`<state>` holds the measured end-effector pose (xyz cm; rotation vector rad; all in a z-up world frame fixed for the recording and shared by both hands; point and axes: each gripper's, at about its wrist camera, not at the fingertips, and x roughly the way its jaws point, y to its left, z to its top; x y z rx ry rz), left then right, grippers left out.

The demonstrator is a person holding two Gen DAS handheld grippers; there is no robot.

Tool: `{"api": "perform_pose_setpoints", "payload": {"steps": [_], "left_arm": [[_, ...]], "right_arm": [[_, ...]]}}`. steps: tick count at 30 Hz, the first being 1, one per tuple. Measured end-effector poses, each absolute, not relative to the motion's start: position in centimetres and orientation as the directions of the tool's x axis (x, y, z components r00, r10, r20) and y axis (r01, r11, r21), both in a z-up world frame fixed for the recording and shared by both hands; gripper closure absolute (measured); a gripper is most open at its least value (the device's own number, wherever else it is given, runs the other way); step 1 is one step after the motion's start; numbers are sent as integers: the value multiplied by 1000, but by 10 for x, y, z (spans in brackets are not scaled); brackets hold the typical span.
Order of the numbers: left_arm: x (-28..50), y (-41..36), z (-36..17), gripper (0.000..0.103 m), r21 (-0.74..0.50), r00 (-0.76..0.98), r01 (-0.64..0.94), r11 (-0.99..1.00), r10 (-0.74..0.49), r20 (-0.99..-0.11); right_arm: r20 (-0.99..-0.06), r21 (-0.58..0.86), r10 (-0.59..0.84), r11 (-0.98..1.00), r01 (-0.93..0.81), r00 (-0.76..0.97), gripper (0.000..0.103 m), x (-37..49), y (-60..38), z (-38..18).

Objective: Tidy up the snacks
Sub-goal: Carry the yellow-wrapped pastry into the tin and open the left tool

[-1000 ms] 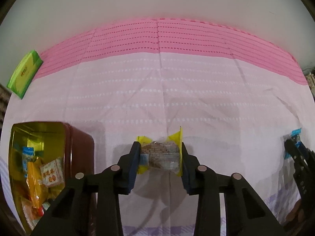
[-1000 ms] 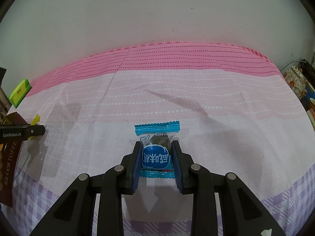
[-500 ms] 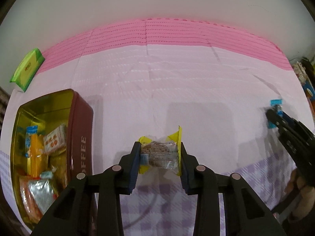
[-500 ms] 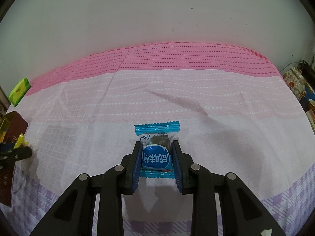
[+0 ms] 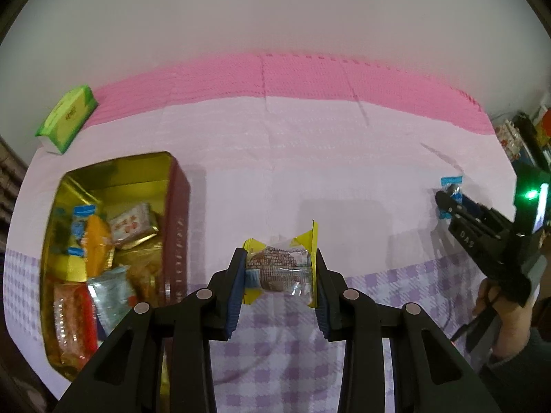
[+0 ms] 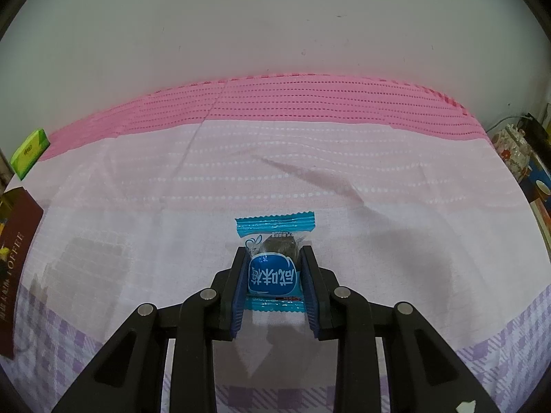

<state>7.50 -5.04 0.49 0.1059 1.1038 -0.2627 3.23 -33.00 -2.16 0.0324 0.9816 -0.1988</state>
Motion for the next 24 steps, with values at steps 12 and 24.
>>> {"api": "perform_pose_setpoints", "payload": {"steps": [12, 24], "left_arm": [[73, 6, 50, 67, -57, 499, 192, 980, -148, -854], [95, 92, 48, 67, 33, 528, 28, 999, 13, -849]], "right_arm": [[-827, -81, -173, 978, 192, 535, 76, 30, -320, -21], [-826, -84, -177, 977, 194, 535, 76, 28, -318, -21]]}}
